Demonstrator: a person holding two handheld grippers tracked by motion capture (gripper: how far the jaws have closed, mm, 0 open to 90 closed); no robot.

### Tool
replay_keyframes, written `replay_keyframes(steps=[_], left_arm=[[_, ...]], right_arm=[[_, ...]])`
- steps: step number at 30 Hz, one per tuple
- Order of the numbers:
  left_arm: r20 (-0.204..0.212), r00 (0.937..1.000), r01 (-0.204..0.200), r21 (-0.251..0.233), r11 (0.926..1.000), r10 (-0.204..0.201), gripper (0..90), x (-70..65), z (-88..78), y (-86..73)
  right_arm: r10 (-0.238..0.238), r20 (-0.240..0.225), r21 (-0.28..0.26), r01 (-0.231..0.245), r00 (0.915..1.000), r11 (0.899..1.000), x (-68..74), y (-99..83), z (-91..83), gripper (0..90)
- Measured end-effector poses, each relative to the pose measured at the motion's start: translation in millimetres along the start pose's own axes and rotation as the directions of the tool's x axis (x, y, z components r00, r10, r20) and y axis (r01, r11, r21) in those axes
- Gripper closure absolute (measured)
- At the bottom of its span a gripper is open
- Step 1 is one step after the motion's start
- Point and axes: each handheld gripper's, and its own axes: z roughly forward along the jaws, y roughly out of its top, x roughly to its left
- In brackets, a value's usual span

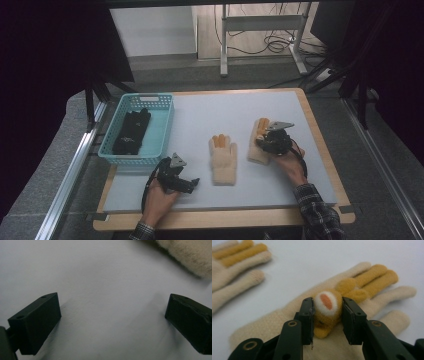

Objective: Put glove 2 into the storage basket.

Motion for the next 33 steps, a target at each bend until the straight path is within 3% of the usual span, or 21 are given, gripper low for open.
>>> replay_keyframes(steps=[5, 14, 19, 20, 24, 28, 33], left_arm=[[0.000, 1.0000, 0.000, 0.000, 1.0000, 0.000, 0.5, 0.0, 0.0, 0.0], [0.000, 1.0000, 0.000, 0.001, 1.0000, 0.000, 0.5, 0.0, 0.0, 0.0], [-0.002, 1.0000, 0.002, -0.004, 1.0000, -0.002, 0.5, -0.1, 0.3, 0.0], [-0.001, 1.0000, 0.000, -0.002, 1.0000, 0.000, 0.5, 0.0, 0.2, 0.0], [-0.001, 1.0000, 0.003, -0.004, 1.0000, -0.003, 0.4, -0.1, 0.3, 0.0], [-0.001, 1.0000, 0.002, -0.003, 1.0000, -0.002, 0.5, -0.1, 0.2, 0.0], [-0.001, 1.0000, 0.000, -0.003, 1.0000, 0.000, 0.5, 0.0, 0.1, 0.0]], right_arm=[[0.021, -0.042, -0.040, -0.023, 0.9989, 0.999, 2.1, 5.7, -17.4, 63.6], [-0.020, -0.125, -0.104, 0.007, 0.9920, 0.995, 25.9, 24.6, -52.9, 63.6], [-0.061, -0.199, -0.134, 0.034, 0.9782, 0.990, 47.6, 38.8, -65.5, 63.6], [-0.075, -0.225, -0.137, 0.045, 0.9715, 0.990, 55.6, 43.1, -66.6, 63.6], [-0.106, -0.286, -0.140, 0.068, 0.9524, 0.988, 75.3, 52.5, -64.1, 63.6], [-0.140, -0.333, -0.123, 0.104, 0.9325, 0.987, 96.3, 60.2, -50.3, 63.5], [-0.159, -0.343, -0.056, 0.148, 0.9257, 0.987, 111.9, 56.3, -19.9, 62.7]])
